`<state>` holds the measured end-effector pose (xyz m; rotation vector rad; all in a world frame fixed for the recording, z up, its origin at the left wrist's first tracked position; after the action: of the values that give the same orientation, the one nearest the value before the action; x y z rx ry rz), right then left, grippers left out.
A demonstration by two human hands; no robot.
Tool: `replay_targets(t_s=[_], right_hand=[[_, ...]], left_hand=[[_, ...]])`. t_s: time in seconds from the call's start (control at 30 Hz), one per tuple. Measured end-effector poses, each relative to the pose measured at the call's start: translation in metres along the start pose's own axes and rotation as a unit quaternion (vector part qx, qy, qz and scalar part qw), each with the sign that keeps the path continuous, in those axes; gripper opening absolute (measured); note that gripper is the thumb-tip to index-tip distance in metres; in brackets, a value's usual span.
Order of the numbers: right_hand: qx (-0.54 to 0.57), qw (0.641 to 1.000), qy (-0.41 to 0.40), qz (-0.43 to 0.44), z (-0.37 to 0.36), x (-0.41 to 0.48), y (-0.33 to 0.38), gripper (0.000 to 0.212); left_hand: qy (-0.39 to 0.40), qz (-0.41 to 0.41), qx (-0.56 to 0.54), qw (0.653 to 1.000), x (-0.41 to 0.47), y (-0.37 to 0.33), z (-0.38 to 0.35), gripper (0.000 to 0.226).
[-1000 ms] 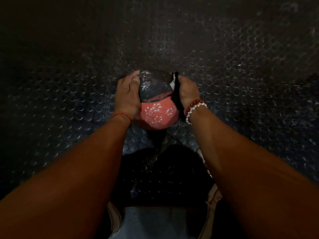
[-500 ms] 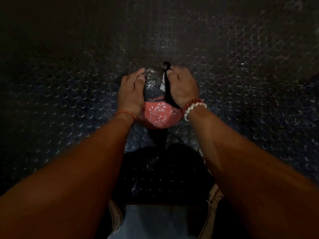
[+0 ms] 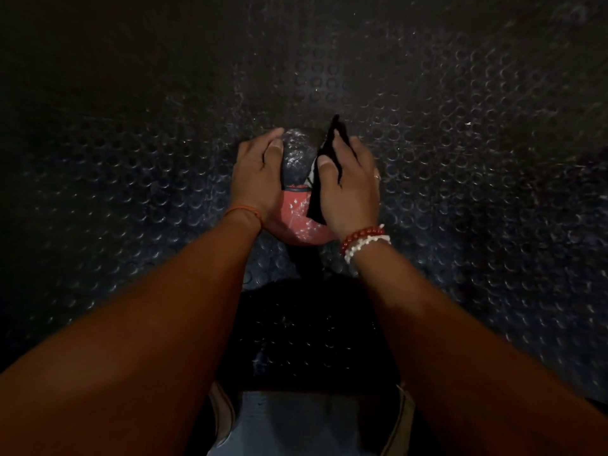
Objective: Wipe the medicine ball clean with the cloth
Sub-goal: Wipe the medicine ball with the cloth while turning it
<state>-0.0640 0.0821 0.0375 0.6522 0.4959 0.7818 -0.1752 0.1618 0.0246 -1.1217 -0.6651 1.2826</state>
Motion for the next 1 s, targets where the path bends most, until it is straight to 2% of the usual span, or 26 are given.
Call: replay_targets(t_s=[0.1, 0.2, 0.27, 0.3, 0.37, 0.43, 0.53, 0.67, 0.8, 0.87, 0.9, 0.97, 1.0], right_hand=[[0.037, 0.999, 0.04, -0.002, 0.007, 0.031, 0.001, 0.038], [0.163, 0.975, 0.099, -0.115, 0.014, 0.06, 0.0, 0.025], [0.134, 0.972, 0.119, -0.153, 0.01, 0.067, -0.003, 0.036], [0.113, 0.977, 0.086, -0.158, 0.008, 0.064, -0.006, 0.045], [0.084, 0.986, 0.049, -0.139, 0.005, 0.042, -0.003, 0.048], [0.069, 0.994, 0.026, -0.078, 0.007, 0.012, 0.003, 0.05], [0.094, 0.996, -0.001, -0.001, 0.005, -0.013, -0.002, 0.056], [0.096, 0.995, -0.039, 0.012, 0.004, -0.012, -0.004, 0.052], [0.101, 0.995, 0.011, -0.002, 0.004, 0.019, -0.007, 0.043], [0.155, 0.987, 0.033, -0.042, 0.007, 0.037, -0.01, 0.029], [0.213, 0.971, 0.048, -0.093, 0.008, 0.044, -0.012, 0.022], [0.333, 0.914, 0.087, -0.213, 0.007, 0.055, -0.02, 0.018], [0.368, 0.885, 0.093, -0.268, 0.006, 0.057, -0.025, 0.024]], left_hand=[[0.003, 0.005, 0.008, 1.0, 0.001, 0.002, 0.001, 0.034], [0.005, 0.004, 0.016, 1.0, -0.001, 0.002, 0.001, 0.034], [0.003, 0.008, 0.016, 1.0, -0.001, 0.002, 0.0, 0.034], [0.001, 0.011, 0.013, 1.0, 0.0, 0.002, 0.001, 0.034], [-0.005, 0.016, 0.011, 1.0, 0.0, 0.001, 0.002, 0.034], [-0.004, 0.02, 0.009, 1.0, 0.0, 0.0, 0.002, 0.034], [-0.001, 0.02, 0.013, 1.0, 0.001, 0.0, 0.001, 0.034], [0.001, 0.024, 0.012, 1.0, 0.0, -0.001, 0.001, 0.034], [0.002, 0.016, 0.017, 1.0, -0.001, -0.001, 0.001, 0.034], [0.003, 0.003, 0.024, 1.0, -0.004, 0.001, 0.002, 0.035], [0.004, -0.003, 0.025, 1.0, -0.005, 0.002, 0.003, 0.035], [0.008, -0.012, 0.02, 1.0, -0.009, 0.004, 0.003, 0.035], [0.008, -0.012, 0.019, 1.0, -0.009, 0.004, 0.003, 0.035]])
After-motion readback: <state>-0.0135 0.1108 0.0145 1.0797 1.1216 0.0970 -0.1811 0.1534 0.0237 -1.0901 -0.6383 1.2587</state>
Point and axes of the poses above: each hand's wrist, its own x-axis towards the middle knuckle, its own z-axis out of the back of the hand, y = z × x, the point moved 1 cm from there along x, towards the middle knuckle, and after that the axes turned 5 degrees about -x, right-handed, at the moved point
